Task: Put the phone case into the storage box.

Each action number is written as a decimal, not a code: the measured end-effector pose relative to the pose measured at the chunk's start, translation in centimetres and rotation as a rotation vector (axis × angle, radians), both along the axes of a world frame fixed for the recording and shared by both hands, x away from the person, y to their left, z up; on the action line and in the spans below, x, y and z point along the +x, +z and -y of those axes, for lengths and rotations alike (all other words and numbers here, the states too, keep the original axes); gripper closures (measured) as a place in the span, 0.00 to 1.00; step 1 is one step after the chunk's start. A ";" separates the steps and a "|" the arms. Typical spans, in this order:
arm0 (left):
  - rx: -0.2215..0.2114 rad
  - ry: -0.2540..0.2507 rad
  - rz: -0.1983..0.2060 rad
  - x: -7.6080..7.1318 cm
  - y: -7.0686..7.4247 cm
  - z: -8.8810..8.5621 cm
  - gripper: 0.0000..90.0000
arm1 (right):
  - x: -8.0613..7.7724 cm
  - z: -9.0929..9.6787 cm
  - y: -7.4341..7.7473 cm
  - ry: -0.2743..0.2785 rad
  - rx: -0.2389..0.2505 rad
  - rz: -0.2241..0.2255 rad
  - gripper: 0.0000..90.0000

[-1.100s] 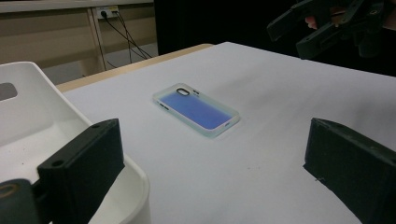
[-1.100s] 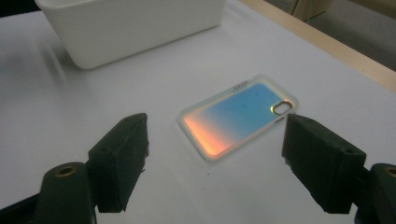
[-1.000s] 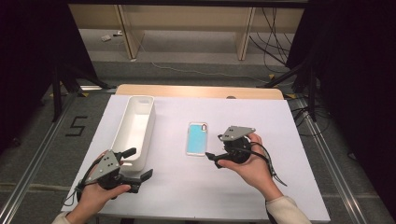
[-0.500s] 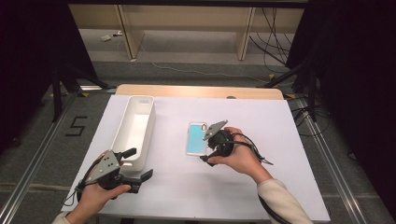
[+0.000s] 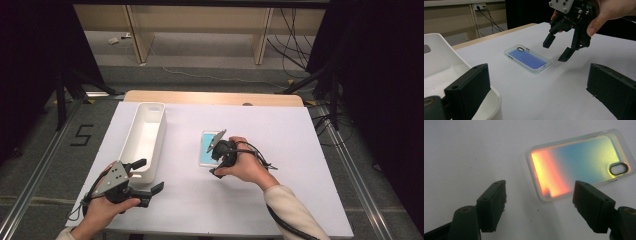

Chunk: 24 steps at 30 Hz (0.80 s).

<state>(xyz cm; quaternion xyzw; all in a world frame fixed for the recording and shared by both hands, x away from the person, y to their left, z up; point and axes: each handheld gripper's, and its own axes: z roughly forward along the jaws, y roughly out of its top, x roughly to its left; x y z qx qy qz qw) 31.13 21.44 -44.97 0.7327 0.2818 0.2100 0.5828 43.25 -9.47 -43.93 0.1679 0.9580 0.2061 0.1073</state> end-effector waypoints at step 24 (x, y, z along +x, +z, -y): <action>-0.012 -0.006 0.000 0.0 0.0 0.0 0.05 | 2.3 -2.7 -1.6 0.036 -0.123 -0.032 0.39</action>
